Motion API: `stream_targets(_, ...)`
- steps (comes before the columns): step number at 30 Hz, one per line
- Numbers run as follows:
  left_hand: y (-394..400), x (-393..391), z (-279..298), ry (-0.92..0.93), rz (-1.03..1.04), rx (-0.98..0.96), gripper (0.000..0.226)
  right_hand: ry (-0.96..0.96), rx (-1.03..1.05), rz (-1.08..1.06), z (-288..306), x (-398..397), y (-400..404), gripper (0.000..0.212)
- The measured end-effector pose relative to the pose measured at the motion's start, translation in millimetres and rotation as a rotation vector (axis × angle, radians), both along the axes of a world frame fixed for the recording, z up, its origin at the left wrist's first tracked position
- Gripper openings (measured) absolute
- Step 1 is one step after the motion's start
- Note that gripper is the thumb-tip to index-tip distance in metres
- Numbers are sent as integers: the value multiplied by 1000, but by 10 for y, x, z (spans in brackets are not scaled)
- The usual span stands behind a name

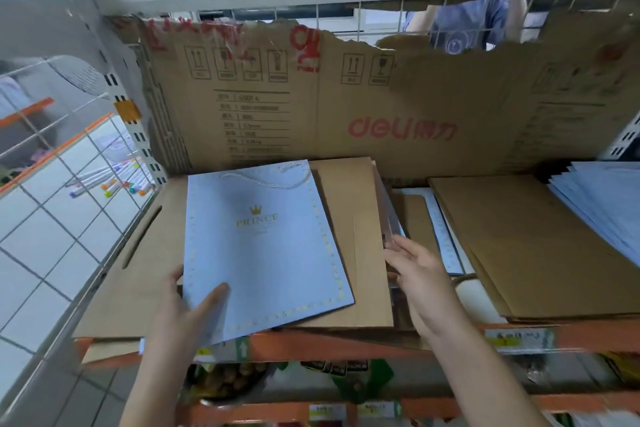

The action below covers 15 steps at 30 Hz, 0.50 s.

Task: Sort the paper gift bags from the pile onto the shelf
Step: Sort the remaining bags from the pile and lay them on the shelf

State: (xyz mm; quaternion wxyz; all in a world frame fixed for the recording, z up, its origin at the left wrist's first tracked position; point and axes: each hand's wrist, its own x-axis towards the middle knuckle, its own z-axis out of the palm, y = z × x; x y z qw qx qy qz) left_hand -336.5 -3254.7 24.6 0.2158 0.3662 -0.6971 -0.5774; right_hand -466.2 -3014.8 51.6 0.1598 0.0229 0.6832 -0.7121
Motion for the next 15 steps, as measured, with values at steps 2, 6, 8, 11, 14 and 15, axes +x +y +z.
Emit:
stream_targets(2, 28, 32, 38, 17, -3, -6, 83, -20, -24, 27, 23, -22, -56, 49)
stream_targets(6, 44, 79, 21, 107, -2, -2, 55, 25, 72, 124, 31, -61, -167, 27)
stream_targets(8, 70, 90, 43, 141, -2, -16, 46, 46, 86, 117, 39, -84, -150, 22)
stream_targets(11, 111, 70, 97, 188, 31, -15, 35, 81, 64, 73, 110, -148, 47, 18)
stream_targets(14, 197, 4, 140, 247, 14, -6, 33, 118, 55, 17, 220, -269, 425, 19)
stream_targets(15, 242, -36, 149, 272, -11, -9, 33, 128, 55, -6, 254, -322, 579, 19)
